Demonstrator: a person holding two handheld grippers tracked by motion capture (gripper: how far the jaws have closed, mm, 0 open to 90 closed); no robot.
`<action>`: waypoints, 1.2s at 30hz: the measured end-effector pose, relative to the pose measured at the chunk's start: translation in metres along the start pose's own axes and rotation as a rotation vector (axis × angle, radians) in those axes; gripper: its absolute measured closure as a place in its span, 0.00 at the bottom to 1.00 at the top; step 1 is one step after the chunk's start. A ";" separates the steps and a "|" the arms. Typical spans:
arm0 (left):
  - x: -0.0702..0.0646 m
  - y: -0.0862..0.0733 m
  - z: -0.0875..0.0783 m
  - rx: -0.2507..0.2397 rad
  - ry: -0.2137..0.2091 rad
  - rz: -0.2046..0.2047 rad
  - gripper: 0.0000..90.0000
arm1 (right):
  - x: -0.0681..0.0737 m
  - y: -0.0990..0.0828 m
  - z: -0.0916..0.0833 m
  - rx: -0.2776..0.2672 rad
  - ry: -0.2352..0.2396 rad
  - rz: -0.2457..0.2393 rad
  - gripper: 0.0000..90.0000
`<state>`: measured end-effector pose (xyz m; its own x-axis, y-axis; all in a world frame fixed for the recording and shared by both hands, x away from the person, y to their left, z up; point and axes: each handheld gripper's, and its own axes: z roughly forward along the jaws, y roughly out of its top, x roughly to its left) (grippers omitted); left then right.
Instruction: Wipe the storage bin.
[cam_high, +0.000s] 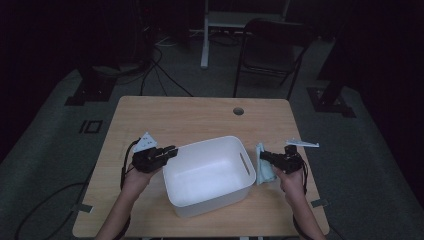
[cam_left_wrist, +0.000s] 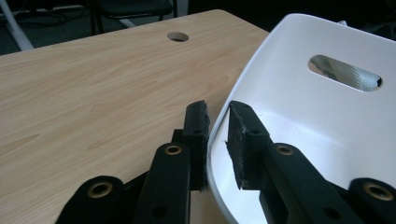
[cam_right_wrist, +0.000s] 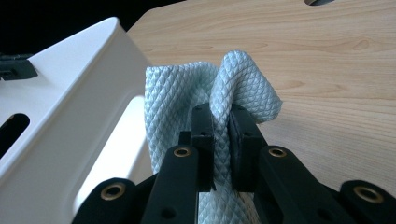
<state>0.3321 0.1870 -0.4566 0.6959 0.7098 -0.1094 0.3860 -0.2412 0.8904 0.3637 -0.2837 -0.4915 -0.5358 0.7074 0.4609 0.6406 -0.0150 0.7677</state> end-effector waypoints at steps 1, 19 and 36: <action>-0.001 0.000 -0.001 0.005 0.008 -0.001 0.89 | 0.000 0.000 0.000 0.000 -0.003 -0.001 0.92; -0.007 0.005 0.001 0.023 -0.049 -0.016 0.82 | -0.003 -0.001 -0.009 -0.024 -0.009 0.012 0.92; -0.020 -0.002 -0.003 0.001 0.038 -0.020 0.98 | -0.009 -0.009 -0.012 -0.012 -0.016 0.032 0.92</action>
<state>0.3152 0.1751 -0.4545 0.6648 0.7388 -0.1102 0.4001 -0.2276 0.8877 0.3558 -0.2986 -0.4974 -0.5064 0.7177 0.4780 0.6506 -0.0457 0.7580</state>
